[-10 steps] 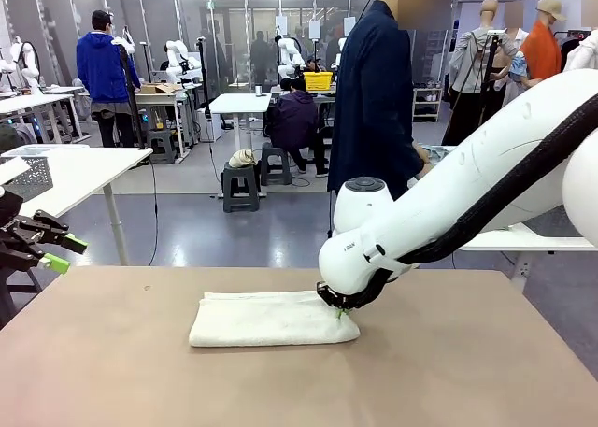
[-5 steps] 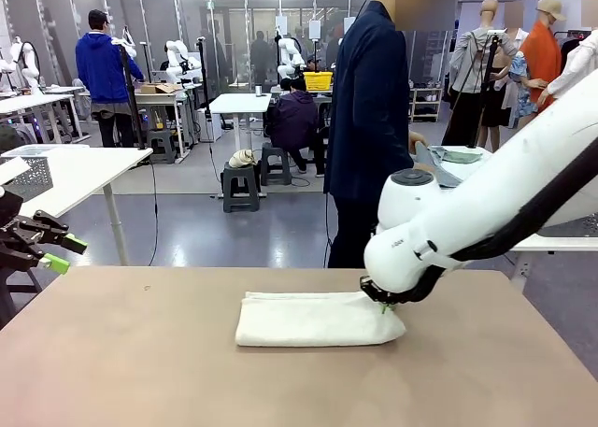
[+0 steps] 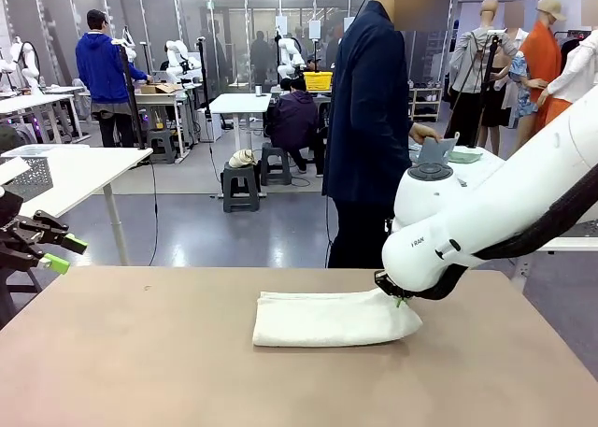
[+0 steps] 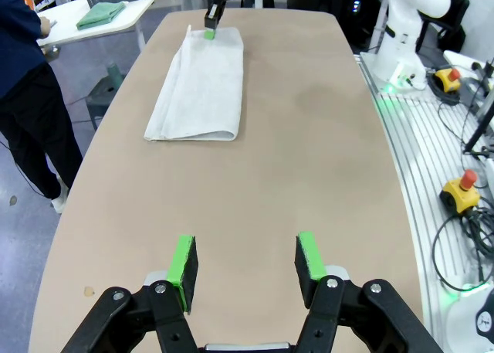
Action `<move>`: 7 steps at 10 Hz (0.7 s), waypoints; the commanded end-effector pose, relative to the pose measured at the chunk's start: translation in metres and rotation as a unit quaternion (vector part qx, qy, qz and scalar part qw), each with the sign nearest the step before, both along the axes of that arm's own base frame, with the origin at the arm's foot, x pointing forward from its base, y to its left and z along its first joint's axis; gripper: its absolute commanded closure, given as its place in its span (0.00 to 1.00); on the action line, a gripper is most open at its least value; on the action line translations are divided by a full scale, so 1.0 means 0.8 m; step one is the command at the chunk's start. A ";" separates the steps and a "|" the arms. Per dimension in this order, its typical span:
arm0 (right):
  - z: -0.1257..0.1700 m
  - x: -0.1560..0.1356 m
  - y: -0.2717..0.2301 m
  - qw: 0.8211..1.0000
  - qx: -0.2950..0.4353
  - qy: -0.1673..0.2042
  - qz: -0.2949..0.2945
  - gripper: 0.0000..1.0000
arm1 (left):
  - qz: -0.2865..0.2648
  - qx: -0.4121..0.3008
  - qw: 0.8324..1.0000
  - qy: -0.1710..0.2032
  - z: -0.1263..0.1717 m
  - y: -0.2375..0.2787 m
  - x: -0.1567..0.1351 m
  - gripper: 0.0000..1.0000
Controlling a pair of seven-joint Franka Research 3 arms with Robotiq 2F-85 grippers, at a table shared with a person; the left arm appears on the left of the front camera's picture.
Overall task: Fold the towels and place them in the basket.
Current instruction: When a person lays out a Towel with hook on the table, fold it in half twice.
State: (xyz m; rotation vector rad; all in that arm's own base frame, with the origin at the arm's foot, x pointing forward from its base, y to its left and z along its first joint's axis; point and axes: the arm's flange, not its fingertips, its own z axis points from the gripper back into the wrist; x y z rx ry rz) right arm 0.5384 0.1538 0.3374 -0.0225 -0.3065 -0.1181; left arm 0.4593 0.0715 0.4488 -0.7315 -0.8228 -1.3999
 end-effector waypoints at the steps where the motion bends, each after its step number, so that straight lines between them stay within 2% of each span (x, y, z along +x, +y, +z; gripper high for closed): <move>1: 0.032 0.000 0.034 1.000 -0.014 -0.025 0.008 1.00 | 0.002 -0.001 1.000 -0.003 0.001 -0.001 -0.004 0.34; 4: 0.086 0.010 0.127 0.999 -0.049 -0.017 0.008 1.00 | 0.002 -0.001 1.000 -0.003 0.001 -0.001 -0.004 0.34; 7: 0.097 0.013 0.236 0.996 -0.077 0.007 0.046 1.00 | 0.002 -0.001 1.000 -0.003 0.001 -0.001 -0.004 0.34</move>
